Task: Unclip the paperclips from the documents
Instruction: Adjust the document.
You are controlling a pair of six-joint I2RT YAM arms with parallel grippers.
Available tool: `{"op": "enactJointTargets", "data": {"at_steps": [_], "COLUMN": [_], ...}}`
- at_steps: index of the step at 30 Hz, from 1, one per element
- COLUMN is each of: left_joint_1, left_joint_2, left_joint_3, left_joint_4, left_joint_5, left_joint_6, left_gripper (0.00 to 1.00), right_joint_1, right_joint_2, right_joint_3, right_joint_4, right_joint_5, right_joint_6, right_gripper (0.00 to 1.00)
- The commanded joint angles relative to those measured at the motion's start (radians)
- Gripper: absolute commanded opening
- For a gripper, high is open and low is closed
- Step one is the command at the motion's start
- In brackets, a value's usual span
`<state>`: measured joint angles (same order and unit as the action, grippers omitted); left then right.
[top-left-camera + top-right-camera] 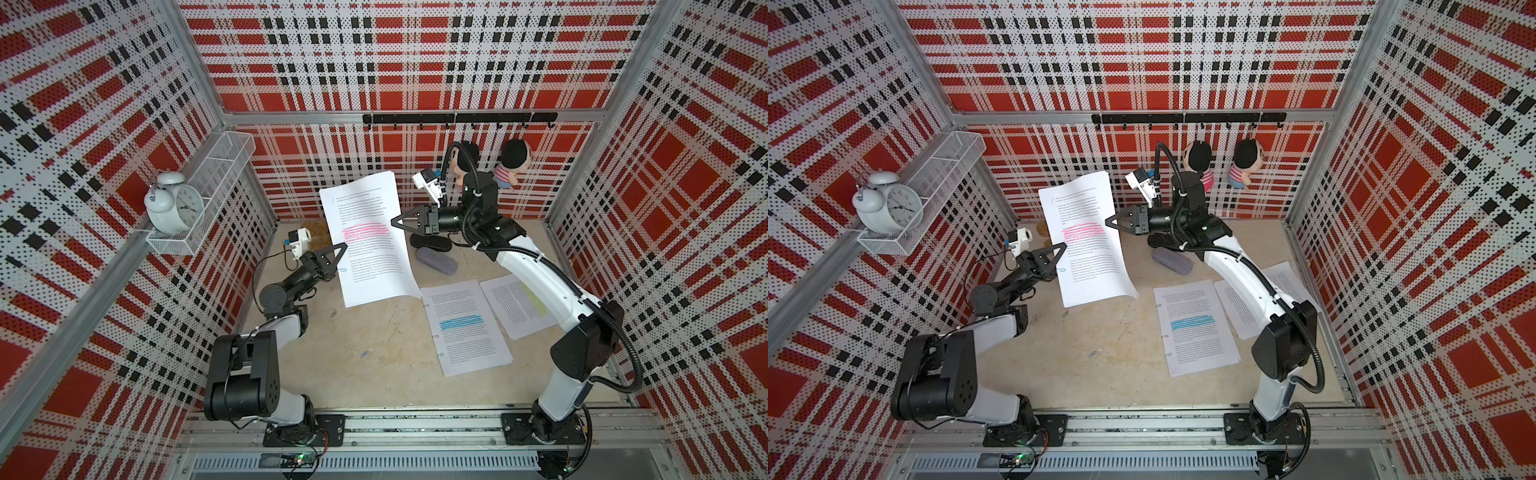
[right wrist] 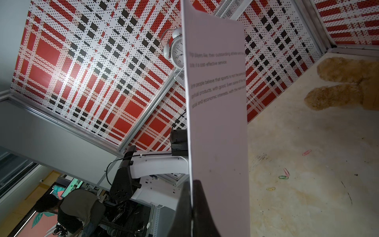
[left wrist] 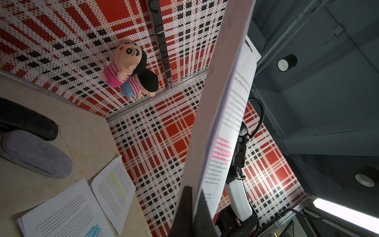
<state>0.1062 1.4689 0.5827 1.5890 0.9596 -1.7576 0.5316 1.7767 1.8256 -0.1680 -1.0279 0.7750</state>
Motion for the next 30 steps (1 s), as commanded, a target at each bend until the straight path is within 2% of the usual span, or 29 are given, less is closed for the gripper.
{"op": "enactJointTargets", "data": {"at_steps": [1, 2, 3, 4, 6, 9, 14, 19, 22, 23, 25, 28, 30], "left_joint_1": [0.005, 0.006, 0.005, 0.004, 0.004, 0.004, 0.003, 0.003, 0.001, 0.001, 0.001, 0.001, 0.000], "left_joint_2": [-0.032, -0.034, -0.039, -0.042, -0.047, -0.054, -0.059, -0.050, -0.048, -0.048, -0.049, -0.049, -0.048], "left_joint_3": [0.031, 0.031, 0.031, 0.032, 0.037, 0.047, 0.061, 0.080, 0.077, 0.075, 0.067, 0.058, 0.055], "left_joint_4": [0.176, 0.178, 0.179, 0.181, 0.184, 0.189, 0.188, 0.187, 0.184, 0.184, 0.184, 0.181, 0.180], "left_joint_5": [-0.019, -0.023, -0.031, -0.036, -0.040, -0.044, -0.056, -0.042, -0.030, -0.027, -0.028, -0.030, -0.029], "left_joint_6": [0.002, 0.001, 0.000, -0.001, -0.007, -0.013, -0.023, -0.029, -0.032, -0.031, -0.027, -0.023, -0.023], "left_gripper": [0.00, 0.00, 0.00, 0.00, 0.00, 0.00, 0.00, 0.00, 0.00, 0.00, 0.00, 0.00, 0.00], "right_joint_1": [-0.007, -0.006, -0.007, -0.007, -0.007, -0.007, -0.006, -0.007, -0.010, -0.013, -0.018, -0.022, -0.024], "right_joint_2": [-0.029, -0.033, -0.038, -0.042, -0.047, -0.054, -0.050, -0.060, -0.059, -0.059, -0.062, -0.067, -0.072], "right_joint_3": [-0.032, -0.045, -0.065, -0.093, -0.135, -0.197, -0.275, -0.287, -0.278, -0.276, -0.276, -0.279, -0.281], "right_joint_4": [-0.009, 0.005, 0.036, 0.076, 0.133, 0.219, 0.402, 0.433, 0.425, 0.422, 0.418, 0.413, 0.408], "right_joint_5": [0.036, 0.042, 0.048, 0.057, 0.070, 0.085, 0.094, 0.112, 0.112, 0.111, 0.113, 0.116, 0.124], "right_joint_6": [-0.019, -0.014, -0.004, 0.010, 0.029, 0.058, 0.147, 0.148, 0.142, 0.144, 0.144, 0.142, 0.139], "right_gripper": [0.00, 0.00, 0.09, 0.22, 0.37, 0.53, 0.60, 0.60, 0.59, 0.55, 0.42, 0.14, 0.00]}}
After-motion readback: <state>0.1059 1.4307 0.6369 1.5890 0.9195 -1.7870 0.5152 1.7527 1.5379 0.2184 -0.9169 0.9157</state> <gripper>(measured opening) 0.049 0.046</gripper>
